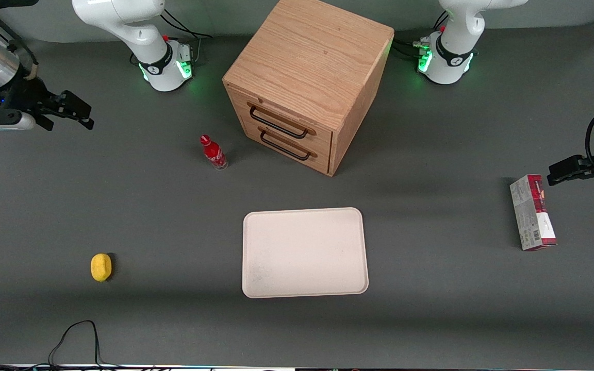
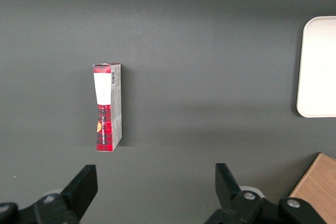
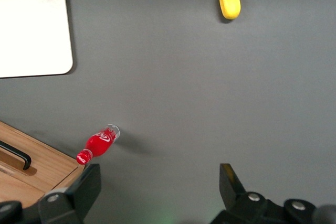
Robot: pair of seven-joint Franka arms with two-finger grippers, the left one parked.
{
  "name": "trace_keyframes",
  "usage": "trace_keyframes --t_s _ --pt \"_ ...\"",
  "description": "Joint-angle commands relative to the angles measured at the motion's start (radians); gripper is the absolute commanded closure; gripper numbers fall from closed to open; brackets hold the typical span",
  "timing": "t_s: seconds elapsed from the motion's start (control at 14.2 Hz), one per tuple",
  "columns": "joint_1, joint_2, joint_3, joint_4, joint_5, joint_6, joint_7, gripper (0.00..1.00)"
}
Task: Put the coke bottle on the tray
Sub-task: 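Move the right gripper toward the red Coca-Cola bottle beside the cabinet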
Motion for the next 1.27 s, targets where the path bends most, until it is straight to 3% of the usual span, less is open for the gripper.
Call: trace_keyframes --t_s 0.0,0.21,0.42,0.64,0.85,1.2 --pt "0.008 0.058 -0.001 0.092 -0.007 -0.087 -0.013 0.00" --pt "0.034 0.058 0.044 0.109 0.009 -0.110 0.045 0.00" --pt "0.034 0.049 0.204 0.097 0.086 -0.138 0.151 0.00" --pt "0.033 0.034 0.326 0.044 0.088 -0.107 0.331 0.00" --pt "0.033 -0.058 0.331 -0.160 0.133 0.043 0.337 0.00" --pt "0.036 -0.086 0.372 -0.459 0.138 0.357 0.354 0.00"
